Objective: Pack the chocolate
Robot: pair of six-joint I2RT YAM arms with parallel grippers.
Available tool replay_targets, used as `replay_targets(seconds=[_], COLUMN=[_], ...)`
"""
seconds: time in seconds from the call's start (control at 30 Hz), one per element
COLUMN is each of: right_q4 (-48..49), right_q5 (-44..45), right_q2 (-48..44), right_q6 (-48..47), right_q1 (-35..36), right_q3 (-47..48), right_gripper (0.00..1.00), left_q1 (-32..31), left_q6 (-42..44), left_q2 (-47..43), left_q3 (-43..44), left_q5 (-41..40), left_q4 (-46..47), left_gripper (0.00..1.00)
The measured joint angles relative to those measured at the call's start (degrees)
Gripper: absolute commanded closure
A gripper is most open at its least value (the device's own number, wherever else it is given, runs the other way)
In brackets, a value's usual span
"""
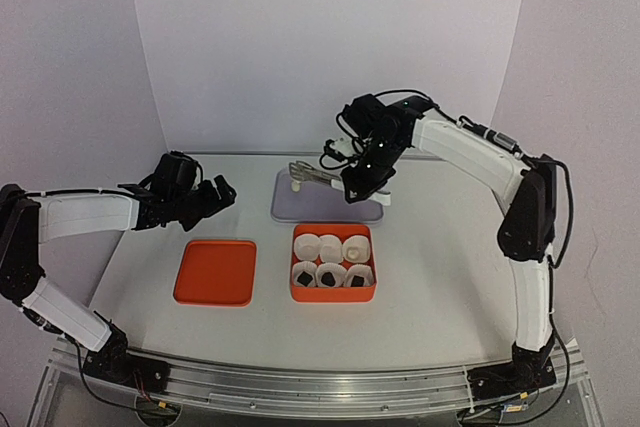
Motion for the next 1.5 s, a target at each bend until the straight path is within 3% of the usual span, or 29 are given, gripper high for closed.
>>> replay_targets(seconds=[0.3,0.57,1.07,1.5], right_q4=[1.2,2.5,8.5,9.4], right_q5=[0.2,0.3,8.2,9.7], right_q2=[-20.5,-28.6,-25.6,-22.1], right_q6=[7.2,16.7,33.5,39.8], right_q1=[1.8,5.7,14.5,17.4], right_q3=[-25.2,-36.4,-40.5,-40.5], right_gripper=[0.93,0.93,0.93,0.93], left_q1=[0.0,0.0,0.0,0.0], left_q6=[0.0,-0.8,0.2,2.4], left_q2=[1.6,4.6,9.4,10.1], left_q3=[0.1,1.7,8.4,9.5], left_q5=[0.1,0.3,-0.4,0.1], left_q4=[1.0,0.8,-0.4,-0.6], left_gripper=[0.00,0.00,0.00,0.00])
